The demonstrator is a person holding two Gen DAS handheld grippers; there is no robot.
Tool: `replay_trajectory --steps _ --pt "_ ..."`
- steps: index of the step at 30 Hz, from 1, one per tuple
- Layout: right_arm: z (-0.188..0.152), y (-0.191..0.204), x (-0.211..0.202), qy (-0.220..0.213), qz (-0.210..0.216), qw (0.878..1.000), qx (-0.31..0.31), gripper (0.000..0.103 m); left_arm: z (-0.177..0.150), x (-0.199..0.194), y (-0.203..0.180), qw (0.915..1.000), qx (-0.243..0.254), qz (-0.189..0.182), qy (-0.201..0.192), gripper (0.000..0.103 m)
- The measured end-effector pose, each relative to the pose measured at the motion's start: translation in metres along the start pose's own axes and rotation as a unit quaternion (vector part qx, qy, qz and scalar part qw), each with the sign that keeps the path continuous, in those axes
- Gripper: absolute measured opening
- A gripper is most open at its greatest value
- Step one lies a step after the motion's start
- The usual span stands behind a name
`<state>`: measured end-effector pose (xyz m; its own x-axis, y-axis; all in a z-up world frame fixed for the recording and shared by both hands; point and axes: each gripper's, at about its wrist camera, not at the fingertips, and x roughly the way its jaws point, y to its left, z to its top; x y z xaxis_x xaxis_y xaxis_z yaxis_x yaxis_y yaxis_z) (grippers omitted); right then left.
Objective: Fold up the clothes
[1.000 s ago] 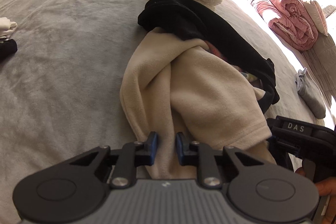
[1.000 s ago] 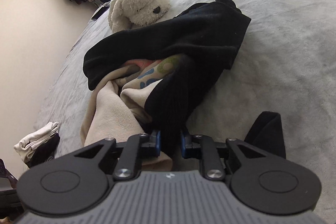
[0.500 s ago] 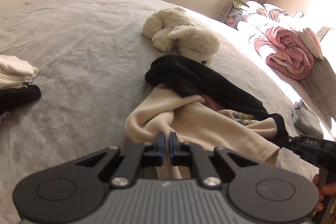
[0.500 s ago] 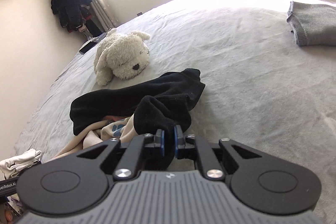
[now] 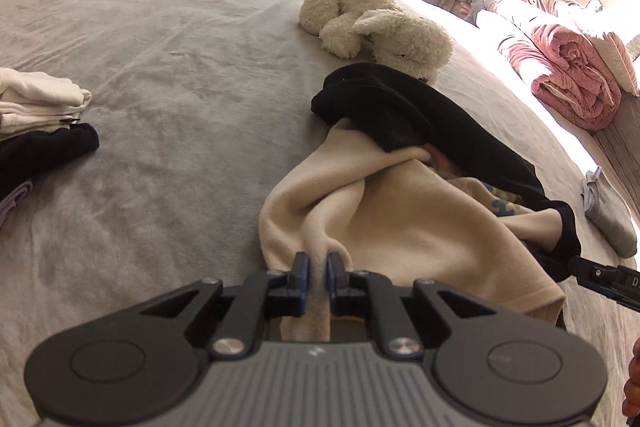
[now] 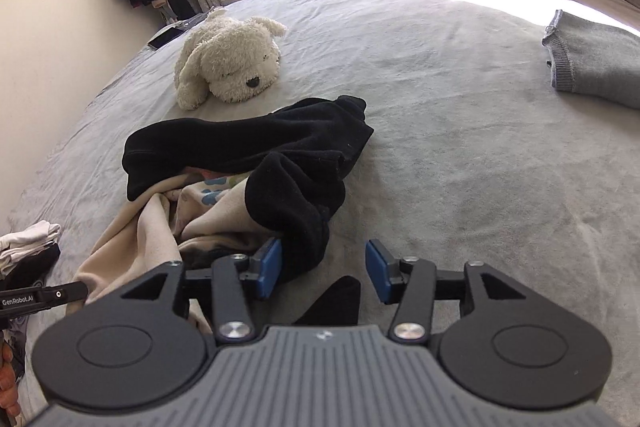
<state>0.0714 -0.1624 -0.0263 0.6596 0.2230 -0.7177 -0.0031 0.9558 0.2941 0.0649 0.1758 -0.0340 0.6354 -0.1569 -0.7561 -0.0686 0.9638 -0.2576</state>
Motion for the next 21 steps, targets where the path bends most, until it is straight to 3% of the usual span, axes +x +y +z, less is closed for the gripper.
replay_trajectory --steps 2,7,10,12,21 --pt "-0.005 -0.001 -0.002 0.021 -0.006 1.0 -0.002 0.051 -0.001 0.002 -0.001 1.0 0.001 -0.002 0.007 0.031" --pt "-0.027 -0.001 -0.001 0.057 -0.007 0.998 -0.012 0.05 -0.003 0.006 -0.003 0.9999 0.001 0.001 0.012 0.032" --pt "-0.036 -0.004 0.002 0.068 -0.013 0.997 -0.023 0.011 -0.004 0.007 -0.006 0.9999 0.002 0.004 0.012 0.031" --pt "-0.037 -0.008 0.0 0.061 -0.019 0.998 -0.026 0.005 -0.005 0.007 -0.007 0.9999 0.004 0.005 0.012 0.031" --pt "-0.01 -0.045 -0.027 -0.005 -0.121 0.99 -0.069 0.004 -0.006 0.007 -0.006 0.9999 0.007 0.003 0.011 0.031"
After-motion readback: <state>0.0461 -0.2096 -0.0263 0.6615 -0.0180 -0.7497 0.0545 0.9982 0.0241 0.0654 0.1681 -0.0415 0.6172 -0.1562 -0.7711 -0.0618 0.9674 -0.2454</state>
